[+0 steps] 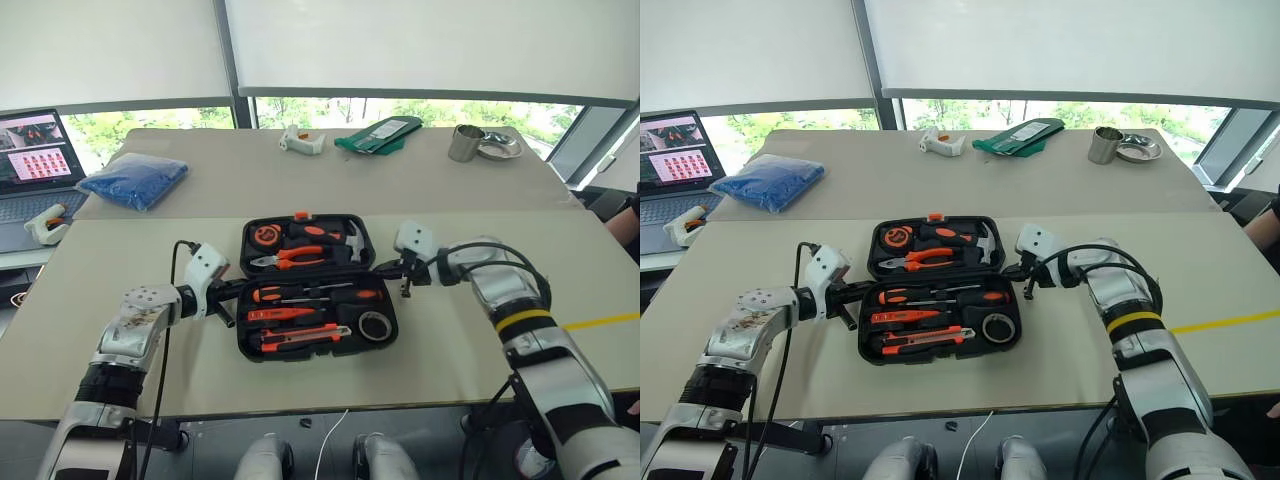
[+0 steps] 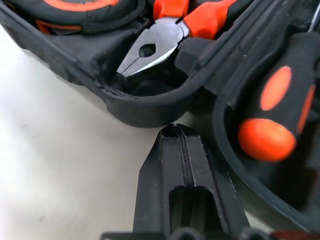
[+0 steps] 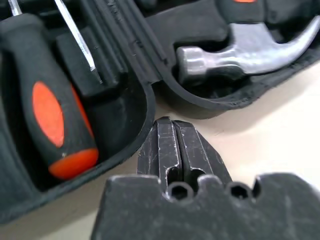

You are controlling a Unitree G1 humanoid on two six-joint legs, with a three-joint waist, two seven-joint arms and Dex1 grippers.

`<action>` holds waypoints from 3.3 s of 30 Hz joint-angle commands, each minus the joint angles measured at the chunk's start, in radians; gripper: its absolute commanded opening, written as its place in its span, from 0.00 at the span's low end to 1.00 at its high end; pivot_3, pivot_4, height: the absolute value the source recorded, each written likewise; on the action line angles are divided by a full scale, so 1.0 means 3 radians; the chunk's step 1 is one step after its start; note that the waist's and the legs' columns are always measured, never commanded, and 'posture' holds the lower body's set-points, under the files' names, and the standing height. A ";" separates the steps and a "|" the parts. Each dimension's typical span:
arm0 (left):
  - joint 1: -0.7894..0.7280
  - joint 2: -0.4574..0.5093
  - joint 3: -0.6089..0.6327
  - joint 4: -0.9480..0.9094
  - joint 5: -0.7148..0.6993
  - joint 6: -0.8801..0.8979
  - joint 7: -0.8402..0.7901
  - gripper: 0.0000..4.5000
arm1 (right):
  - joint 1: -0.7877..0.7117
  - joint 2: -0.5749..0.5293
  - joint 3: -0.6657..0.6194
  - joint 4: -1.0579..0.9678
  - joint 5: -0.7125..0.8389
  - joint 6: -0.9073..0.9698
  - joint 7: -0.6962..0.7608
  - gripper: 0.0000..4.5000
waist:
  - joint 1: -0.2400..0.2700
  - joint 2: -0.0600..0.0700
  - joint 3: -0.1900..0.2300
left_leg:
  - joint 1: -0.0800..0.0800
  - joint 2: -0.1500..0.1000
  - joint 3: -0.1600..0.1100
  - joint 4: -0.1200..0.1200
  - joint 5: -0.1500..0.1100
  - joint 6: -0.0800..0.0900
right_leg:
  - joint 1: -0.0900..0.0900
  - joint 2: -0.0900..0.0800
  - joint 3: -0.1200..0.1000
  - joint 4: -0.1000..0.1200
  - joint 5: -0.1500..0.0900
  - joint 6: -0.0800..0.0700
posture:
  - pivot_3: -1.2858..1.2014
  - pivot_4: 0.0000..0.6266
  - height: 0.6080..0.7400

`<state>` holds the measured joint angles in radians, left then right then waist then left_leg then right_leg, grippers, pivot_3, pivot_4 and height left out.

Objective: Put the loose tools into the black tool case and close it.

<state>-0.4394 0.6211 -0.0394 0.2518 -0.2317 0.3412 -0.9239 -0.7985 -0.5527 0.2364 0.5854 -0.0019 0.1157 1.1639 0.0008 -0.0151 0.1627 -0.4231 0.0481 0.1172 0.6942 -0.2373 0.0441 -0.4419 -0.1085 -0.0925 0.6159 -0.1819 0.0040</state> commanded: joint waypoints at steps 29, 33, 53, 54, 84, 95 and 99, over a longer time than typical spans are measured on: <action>-0.1200 0.0365 0.0141 0.0045 -0.0439 0.2709 0.0342 1.00 | -0.0785 -0.0208 -0.0122 -0.0979 0.0680 0.4143 -0.0767 0.83 | -0.0051 -0.0012 0.0005 | 0.0002 -0.0004 -0.0022 0.0004 0.0027 -0.0001 | -0.0029 0.0001 0.0014 0.0050 -0.0006 0.0000 | 0.52 0.24 1.00; -0.1308 0.0213 0.0098 0.0230 -0.0376 0.2634 0.0470 1.00 | -0.1101 0.0010 -0.0279 -0.0397 0.0673 0.4104 -0.1007 0.83 | -0.0054 -0.0014 0.0007 | -0.0016 -0.0009 -0.0013 0.0002 0.0029 -0.0002 | -0.0052 0.0002 0.0027 0.0053 0.0010 -0.0024 | 0.52 0.24 1.00; -0.1390 -0.0081 0.0098 0.0578 -0.0274 0.2421 0.0628 0.41 | -0.1350 0.0442 -0.0392 0.0651 0.0622 0.3716 -0.1567 0.35 | -0.0063 -0.0016 0.0008 | -0.0021 -0.0010 -0.0014 0.0003 0.0033 -0.0003 | -0.0051 0.0000 0.0021 0.0053 0.0012 -0.0021 | 0.52 0.24 1.00; -0.1379 -0.0083 0.0107 0.0572 -0.0276 0.2419 0.0627 0.33 | -0.1352 0.0448 -0.0394 0.0668 0.0620 0.3701 -0.1571 0.29 | -0.0061 -0.0016 0.0008 | -0.0020 -0.0010 -0.0014 0.0003 0.0034 -0.0002 | -0.0051 0.0000 0.0021 0.0053 0.0013 -0.0022 | 0.52 0.24 1.00; 0.0864 -0.0344 0.0820 -0.0339 -0.0110 -0.2448 -0.0190 0.09 | 0.1387 -0.0292 -0.0606 -0.1135 -0.0678 -0.2533 -0.1947 0.00 | -0.0016 -0.0018 0.0011 | -0.0025 -0.0006 -0.0007 -0.0001 0.0041 0.0009 | -0.0050 -0.0007 0.0022 0.0030 0.0014 0.0003 | 0.52 0.24 1.00; 0.1401 0.0163 0.1116 -0.0257 -0.0450 -0.2100 -0.0313 0.83 | 0.1904 -0.0832 -0.0662 -0.0961 -0.0642 -0.3296 -0.2185 0.44 | -0.0003 -0.0019 0.0010 | -0.0008 0.0003 -0.0004 0.0000 0.0044 0.0008 | -0.0044 -0.0004 0.0032 0.0034 0.0005 -0.0017 | 0.52 0.24 1.00; 0.1169 0.0235 0.1063 -0.0105 -0.0443 -0.1967 -0.0329 0.99 | 0.2300 -0.1029 -0.0772 -0.1305 -0.0076 -0.3017 -0.1928 0.56 | 0.0005 -0.0019 0.0010 | -0.0002 0.0004 -0.0002 -0.0001 0.0043 0.0008 | -0.0041 -0.0004 0.0039 0.0036 0.0004 -0.0019 | 0.52 0.24 1.00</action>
<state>-0.0464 0.6734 0.2732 0.2164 -0.3517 -0.2669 -1.0226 -0.1442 -0.8291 0.0471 0.2758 -0.1387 -0.8333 0.5434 0.0023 -0.0207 0.1658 -0.4236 0.0490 0.1165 0.6940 -0.2243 0.0465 -0.4541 -0.1099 -0.0805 0.6268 -0.1807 -0.0017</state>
